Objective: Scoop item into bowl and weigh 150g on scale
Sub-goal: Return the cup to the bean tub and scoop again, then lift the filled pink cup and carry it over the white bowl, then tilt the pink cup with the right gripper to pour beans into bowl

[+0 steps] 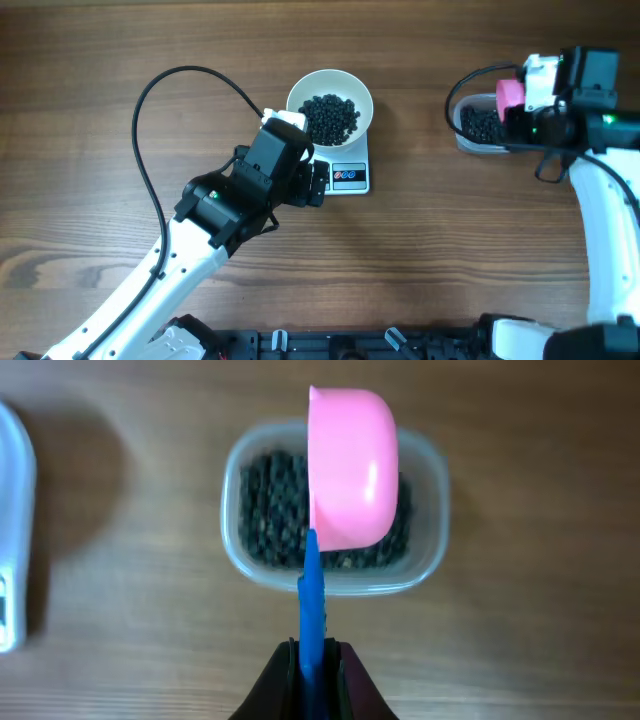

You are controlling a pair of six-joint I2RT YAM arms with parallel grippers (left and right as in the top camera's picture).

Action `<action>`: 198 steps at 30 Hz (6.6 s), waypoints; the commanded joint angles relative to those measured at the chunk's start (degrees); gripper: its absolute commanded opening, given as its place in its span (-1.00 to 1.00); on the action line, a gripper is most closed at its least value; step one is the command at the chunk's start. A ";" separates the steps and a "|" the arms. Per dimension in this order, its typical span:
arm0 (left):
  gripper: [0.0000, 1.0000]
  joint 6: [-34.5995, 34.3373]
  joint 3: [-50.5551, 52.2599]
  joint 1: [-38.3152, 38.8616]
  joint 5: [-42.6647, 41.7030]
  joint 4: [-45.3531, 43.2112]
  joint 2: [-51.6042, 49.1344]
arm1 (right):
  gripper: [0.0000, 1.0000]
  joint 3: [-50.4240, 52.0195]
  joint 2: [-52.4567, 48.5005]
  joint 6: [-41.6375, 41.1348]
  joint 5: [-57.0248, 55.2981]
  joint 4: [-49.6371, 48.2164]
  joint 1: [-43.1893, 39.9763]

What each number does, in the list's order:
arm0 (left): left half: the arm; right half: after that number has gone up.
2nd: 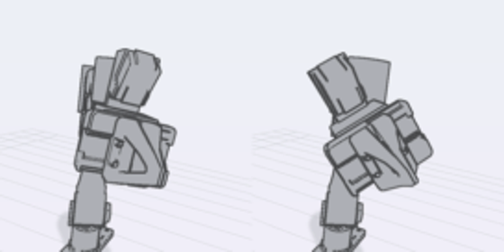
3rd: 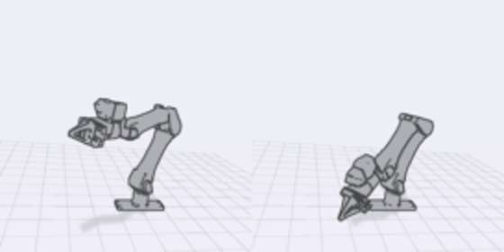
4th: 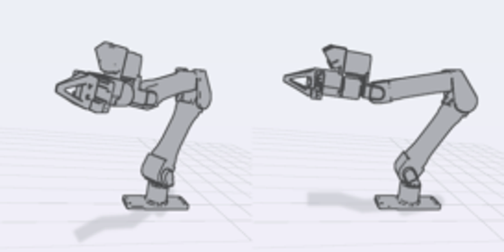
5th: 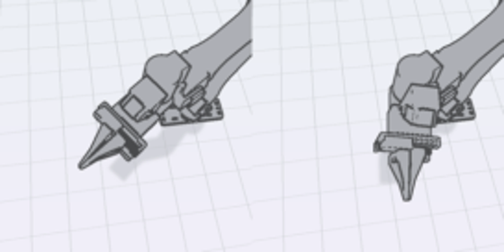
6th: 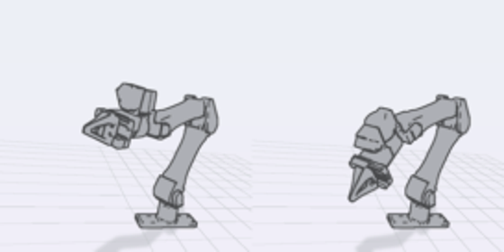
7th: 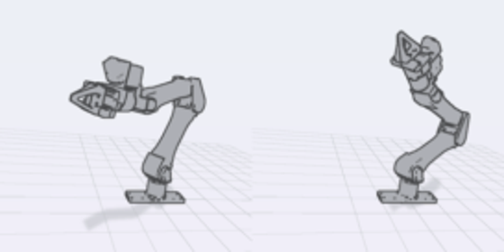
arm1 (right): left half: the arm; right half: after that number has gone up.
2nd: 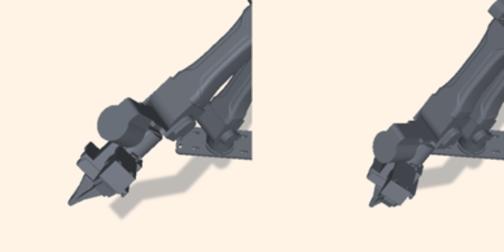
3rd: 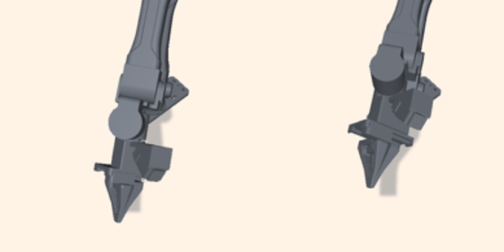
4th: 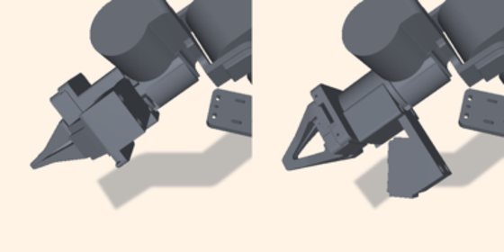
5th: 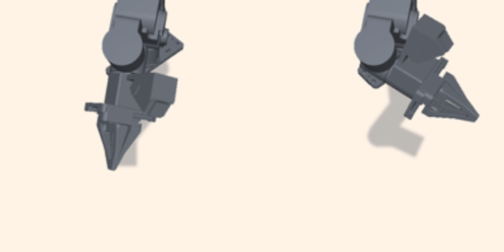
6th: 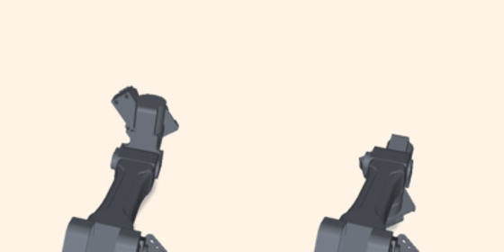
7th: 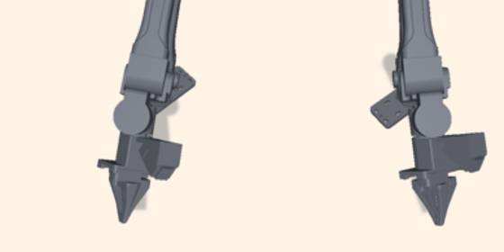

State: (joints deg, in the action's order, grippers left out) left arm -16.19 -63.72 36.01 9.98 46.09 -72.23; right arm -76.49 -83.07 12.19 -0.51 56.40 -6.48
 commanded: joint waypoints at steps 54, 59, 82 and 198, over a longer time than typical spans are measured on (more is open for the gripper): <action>1.00 0.76 -0.90 0.15 -0.48 -0.17 -0.11 | -0.91 0.11 -14.49 8.79 25.11 0.68 -10.71; 1.00 0.74 -0.90 0.15 -0.48 -0.17 -0.11 | -0.91 0.11 -17.14 8.74 30.69 0.98 -13.27; 1.00 0.76 -0.90 0.15 -0.48 -0.17 -0.11 | -0.91 0.11 -17.79 8.83 39.15 2.95 -19.37; 1.00 0.74 -0.90 0.15 -0.48 -0.17 -0.11 | -0.91 -0.09 -10.69 6.16 28.61 -25.73 21.05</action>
State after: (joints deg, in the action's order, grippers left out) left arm -16.19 -63.77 36.01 9.98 46.06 -72.23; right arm -76.12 -95.33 15.64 32.08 30.83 12.51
